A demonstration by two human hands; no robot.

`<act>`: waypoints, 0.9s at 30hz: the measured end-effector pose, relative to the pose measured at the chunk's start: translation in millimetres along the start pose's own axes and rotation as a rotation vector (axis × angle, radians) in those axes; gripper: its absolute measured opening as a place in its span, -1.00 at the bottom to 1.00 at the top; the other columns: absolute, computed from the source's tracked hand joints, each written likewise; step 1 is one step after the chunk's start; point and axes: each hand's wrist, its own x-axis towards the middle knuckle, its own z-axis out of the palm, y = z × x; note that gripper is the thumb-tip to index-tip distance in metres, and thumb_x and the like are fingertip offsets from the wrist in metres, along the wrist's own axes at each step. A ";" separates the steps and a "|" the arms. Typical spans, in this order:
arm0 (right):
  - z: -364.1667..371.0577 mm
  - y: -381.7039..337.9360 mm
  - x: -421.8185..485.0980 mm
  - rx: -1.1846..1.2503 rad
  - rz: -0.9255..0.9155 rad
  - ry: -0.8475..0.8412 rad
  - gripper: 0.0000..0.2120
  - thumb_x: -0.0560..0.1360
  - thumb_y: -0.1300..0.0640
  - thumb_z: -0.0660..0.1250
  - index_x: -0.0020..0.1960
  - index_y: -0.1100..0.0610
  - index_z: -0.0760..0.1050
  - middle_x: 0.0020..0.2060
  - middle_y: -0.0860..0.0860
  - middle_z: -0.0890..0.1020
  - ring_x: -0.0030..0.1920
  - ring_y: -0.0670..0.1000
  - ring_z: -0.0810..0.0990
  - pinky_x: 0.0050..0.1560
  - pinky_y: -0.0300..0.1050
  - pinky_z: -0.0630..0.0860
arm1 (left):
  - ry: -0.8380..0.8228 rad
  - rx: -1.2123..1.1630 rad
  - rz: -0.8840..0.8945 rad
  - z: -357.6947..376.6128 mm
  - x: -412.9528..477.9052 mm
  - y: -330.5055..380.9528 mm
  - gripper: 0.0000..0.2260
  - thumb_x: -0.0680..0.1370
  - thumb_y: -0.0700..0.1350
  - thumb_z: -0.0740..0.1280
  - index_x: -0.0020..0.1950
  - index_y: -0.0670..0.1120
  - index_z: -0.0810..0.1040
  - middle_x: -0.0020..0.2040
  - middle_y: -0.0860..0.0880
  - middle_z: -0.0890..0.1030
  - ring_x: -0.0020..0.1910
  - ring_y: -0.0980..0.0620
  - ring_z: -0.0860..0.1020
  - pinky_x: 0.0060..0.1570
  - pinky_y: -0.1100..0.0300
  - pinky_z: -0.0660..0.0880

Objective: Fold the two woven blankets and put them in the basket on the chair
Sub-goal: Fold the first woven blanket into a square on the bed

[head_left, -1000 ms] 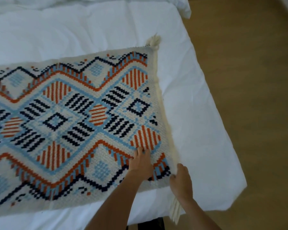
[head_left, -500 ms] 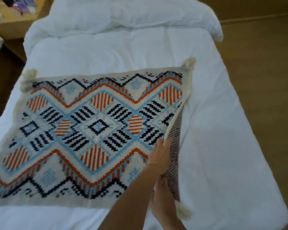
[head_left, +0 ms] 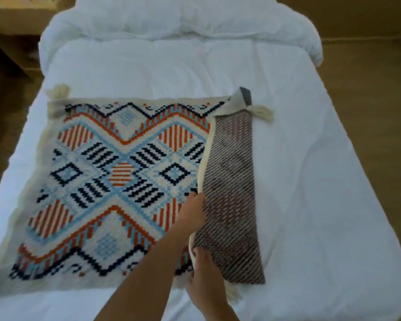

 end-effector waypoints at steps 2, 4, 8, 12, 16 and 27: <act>9.7 -13.3 -0.5 0.010 0.020 0.013 -0.62 0.47 0.23 0.17 0.27 0.06 0.27 0.17 0.01 0.38 0.13 0.02 0.48 -0.09 -0.16 0.32 | 0.000 -0.025 0.002 -7.0 -2.9 -10.3 -0.71 0.57 -0.33 0.14 0.24 -0.08 0.42 0.31 -0.07 0.33 0.14 -0.05 0.42 0.00 0.21 0.36; 17.3 -22.2 -0.6 0.026 0.029 0.032 -0.64 0.46 0.23 0.17 0.24 0.06 0.28 0.13 0.00 0.38 0.09 0.02 0.49 -0.12 -0.19 0.30 | 0.006 -0.049 0.006 -10.7 -3.9 -16.9 -0.63 0.57 -0.35 0.13 0.34 -0.08 0.38 0.36 -0.09 0.30 0.24 -0.07 0.39 0.12 0.19 0.36; 26.3 -26.8 0.2 0.022 0.017 0.054 -0.67 0.48 0.22 0.15 0.23 0.06 0.28 0.11 -0.01 0.39 0.06 0.01 0.50 -0.14 -0.21 0.29 | 0.015 -0.072 0.009 -12.9 -6.0 -21.2 -0.59 0.57 -0.34 0.13 0.39 -0.06 0.38 0.38 -0.08 0.32 0.31 -0.07 0.35 0.27 0.15 0.33; 32.6 -20.8 0.8 0.043 0.001 0.160 -0.70 0.55 0.18 0.13 0.28 0.07 0.29 0.11 0.01 0.46 0.05 -0.01 0.53 -0.17 -0.28 0.30 | 0.096 -0.073 0.015 -12.1 -8.8 -18.4 -0.67 0.54 -0.35 0.16 0.22 -0.11 0.53 0.30 -0.09 0.43 0.27 -0.06 0.40 0.19 0.17 0.38; 41.7 -18.1 -4.2 0.066 -0.021 0.248 -0.71 0.59 0.11 0.15 0.30 0.09 0.31 0.09 0.01 0.52 0.04 -0.01 0.55 -0.14 -0.25 0.37 | 0.100 -0.068 0.001 -19.0 -20.0 -12.7 -0.60 0.56 -0.36 0.15 0.37 -0.11 0.41 0.38 -0.08 0.33 0.31 -0.05 0.37 0.25 0.19 0.34; 87.9 -93.4 2.7 0.002 -0.091 0.174 -0.53 0.58 0.16 0.12 0.47 0.05 0.14 0.26 0.04 0.48 0.14 0.06 0.56 0.03 -0.06 0.50 | 0.174 -0.073 -0.073 -74.3 -33.7 -86.9 -0.58 0.54 -0.38 0.20 0.36 -0.10 0.44 0.37 -0.06 0.38 0.33 -0.05 0.37 0.29 0.16 0.33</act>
